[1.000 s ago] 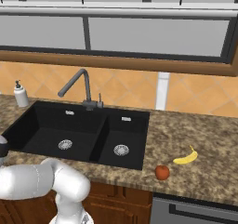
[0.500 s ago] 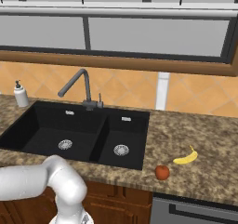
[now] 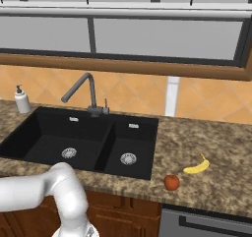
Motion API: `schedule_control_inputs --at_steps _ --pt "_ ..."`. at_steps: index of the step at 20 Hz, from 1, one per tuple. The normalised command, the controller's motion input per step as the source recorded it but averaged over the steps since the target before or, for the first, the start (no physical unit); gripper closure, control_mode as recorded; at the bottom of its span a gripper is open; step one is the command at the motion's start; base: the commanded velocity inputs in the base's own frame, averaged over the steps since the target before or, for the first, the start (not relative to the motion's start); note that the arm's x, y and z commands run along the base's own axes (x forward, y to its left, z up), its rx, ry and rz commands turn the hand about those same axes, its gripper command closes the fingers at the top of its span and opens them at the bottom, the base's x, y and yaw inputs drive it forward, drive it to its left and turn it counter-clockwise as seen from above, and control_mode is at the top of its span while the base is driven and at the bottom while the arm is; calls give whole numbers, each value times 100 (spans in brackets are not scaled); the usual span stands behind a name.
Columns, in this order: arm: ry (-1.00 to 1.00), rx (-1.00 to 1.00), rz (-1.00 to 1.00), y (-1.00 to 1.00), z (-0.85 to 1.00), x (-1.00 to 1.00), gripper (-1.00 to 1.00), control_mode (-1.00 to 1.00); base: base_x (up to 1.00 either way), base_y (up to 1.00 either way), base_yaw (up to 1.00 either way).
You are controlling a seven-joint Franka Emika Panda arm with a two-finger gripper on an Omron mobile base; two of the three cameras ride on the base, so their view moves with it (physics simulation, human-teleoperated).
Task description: Put the colander in the sink, put the banana, orange in the colander, and turn on the sink faucet and pour water over the colander.
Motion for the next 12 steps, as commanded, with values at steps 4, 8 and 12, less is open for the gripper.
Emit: schedule_control_inputs --at_steps 4,8,12 --pt "0 -3 0 31 -23 28 -100 -100 0 0 0" --pt "0 -7 0 31 -26 22 -100 -100 0 0 0" --pt "0 -8 0 29 -22 21 -100 -100 0 0 0"
